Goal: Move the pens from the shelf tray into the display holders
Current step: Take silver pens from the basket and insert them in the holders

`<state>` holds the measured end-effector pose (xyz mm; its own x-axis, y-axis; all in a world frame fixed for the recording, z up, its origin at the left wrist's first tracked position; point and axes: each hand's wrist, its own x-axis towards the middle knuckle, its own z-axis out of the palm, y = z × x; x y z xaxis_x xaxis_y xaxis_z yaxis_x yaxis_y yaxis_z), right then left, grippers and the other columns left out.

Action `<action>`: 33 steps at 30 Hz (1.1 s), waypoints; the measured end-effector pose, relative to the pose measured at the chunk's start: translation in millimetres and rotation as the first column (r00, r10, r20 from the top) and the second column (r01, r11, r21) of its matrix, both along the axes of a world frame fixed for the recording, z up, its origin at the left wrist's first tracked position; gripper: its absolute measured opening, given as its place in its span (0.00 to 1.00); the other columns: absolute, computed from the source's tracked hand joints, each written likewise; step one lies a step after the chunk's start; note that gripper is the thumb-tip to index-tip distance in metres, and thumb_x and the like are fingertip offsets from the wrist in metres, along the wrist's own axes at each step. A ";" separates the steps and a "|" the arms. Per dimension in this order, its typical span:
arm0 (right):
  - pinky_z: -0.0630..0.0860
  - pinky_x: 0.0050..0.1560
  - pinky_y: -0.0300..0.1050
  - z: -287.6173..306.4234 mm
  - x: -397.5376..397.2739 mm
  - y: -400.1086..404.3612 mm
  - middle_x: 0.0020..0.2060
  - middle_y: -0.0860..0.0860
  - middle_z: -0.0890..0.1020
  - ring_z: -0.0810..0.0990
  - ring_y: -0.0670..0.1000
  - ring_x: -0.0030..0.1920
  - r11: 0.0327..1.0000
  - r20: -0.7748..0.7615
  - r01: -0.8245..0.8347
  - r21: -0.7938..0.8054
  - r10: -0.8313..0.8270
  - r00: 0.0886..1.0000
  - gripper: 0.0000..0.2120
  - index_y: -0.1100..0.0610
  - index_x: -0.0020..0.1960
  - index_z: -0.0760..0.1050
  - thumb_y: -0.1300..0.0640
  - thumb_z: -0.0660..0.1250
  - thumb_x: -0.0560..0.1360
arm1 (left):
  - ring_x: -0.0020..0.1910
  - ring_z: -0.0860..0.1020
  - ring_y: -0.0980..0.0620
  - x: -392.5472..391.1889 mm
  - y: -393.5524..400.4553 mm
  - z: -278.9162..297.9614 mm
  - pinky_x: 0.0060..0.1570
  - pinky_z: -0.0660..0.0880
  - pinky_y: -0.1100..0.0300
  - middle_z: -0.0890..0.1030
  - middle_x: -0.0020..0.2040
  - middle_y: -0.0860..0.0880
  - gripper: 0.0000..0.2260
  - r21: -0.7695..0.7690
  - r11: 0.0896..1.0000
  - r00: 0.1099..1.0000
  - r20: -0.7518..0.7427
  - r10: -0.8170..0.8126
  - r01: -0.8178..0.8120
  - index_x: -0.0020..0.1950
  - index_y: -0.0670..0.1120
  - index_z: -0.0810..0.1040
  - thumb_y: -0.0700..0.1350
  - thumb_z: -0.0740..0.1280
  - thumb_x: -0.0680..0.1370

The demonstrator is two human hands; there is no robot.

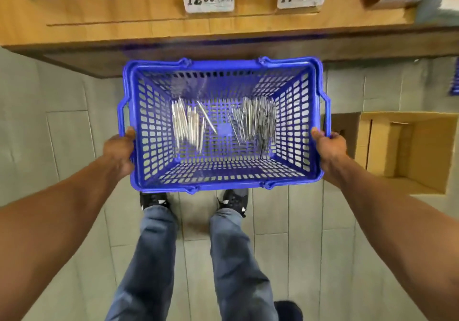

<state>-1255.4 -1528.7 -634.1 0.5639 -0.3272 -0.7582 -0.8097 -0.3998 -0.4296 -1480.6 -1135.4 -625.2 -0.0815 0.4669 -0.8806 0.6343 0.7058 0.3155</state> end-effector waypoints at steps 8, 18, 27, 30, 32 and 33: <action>0.77 0.38 0.48 85.3 -54.8 6.7 0.41 0.52 0.78 0.79 0.49 0.38 1.000 -0.040 0.004 -0.018 -0.005 0.999 0.18 0.58 0.61 0.70 0.54 0.71 0.76 | 0.35 0.83 0.46 -58.7 1.5 73.9 0.25 0.80 0.49 0.83 0.42 0.42 0.11 -0.053 0.998 0.999 0.008 0.043 -0.043 0.54 0.40 0.76 0.48 0.61 0.84; 0.82 0.42 0.54 257.4 -119.1 80.4 0.42 0.54 0.84 0.86 0.56 0.39 0.977 -0.015 -0.198 0.085 0.200 0.980 0.13 0.53 0.50 0.71 0.46 0.70 0.75 | 0.48 0.83 0.35 -168.5 57.2 234.1 0.50 0.80 0.36 0.84 0.50 0.35 0.17 0.040 0.996 0.997 0.026 0.077 -0.078 0.62 0.36 0.76 0.48 0.65 0.82; 0.81 0.49 0.63 376.8 -173.4 199.0 0.43 0.58 0.85 0.86 0.60 0.40 0.944 0.042 -0.318 0.082 0.316 0.948 0.13 0.55 0.51 0.72 0.47 0.69 0.76 | 0.37 0.85 0.39 -253.2 153.2 354.5 0.38 0.82 0.43 0.86 0.40 0.40 0.11 0.102 0.977 0.978 0.112 0.175 -0.186 0.50 0.43 0.79 0.51 0.66 0.80; 0.81 0.49 0.64 402.7 -188.9 239.0 0.41 0.58 0.85 0.86 0.60 0.38 0.932 0.077 -0.357 0.066 0.352 0.933 0.14 0.56 0.51 0.73 0.47 0.70 0.75 | 0.31 0.84 0.43 -269.8 189.3 387.8 0.34 0.81 0.48 0.85 0.36 0.40 0.07 0.112 0.969 0.966 0.163 0.200 -0.220 0.46 0.44 0.77 0.47 0.68 0.79; 0.81 0.48 0.64 414.1 -196.1 268.2 0.40 0.58 0.85 0.86 0.59 0.37 0.924 0.085 -0.373 0.078 0.367 0.926 0.15 0.58 0.51 0.73 0.47 0.70 0.76 | 0.30 0.84 0.43 -278.5 216.7 406.2 0.33 0.82 0.47 0.85 0.36 0.40 0.06 0.119 0.967 0.963 0.176 0.203 -0.226 0.46 0.44 0.76 0.46 0.67 0.79; 0.81 0.48 0.64 418.7 -199.5 282.7 0.40 0.59 0.85 0.86 0.60 0.38 0.923 0.090 -0.374 0.091 0.367 0.926 0.14 0.59 0.51 0.74 0.48 0.70 0.76 | 0.32 0.84 0.42 -281.9 230.7 415.1 0.34 0.82 0.46 0.85 0.37 0.39 0.06 0.125 0.966 0.964 0.174 0.203 -0.226 0.48 0.43 0.76 0.46 0.67 0.79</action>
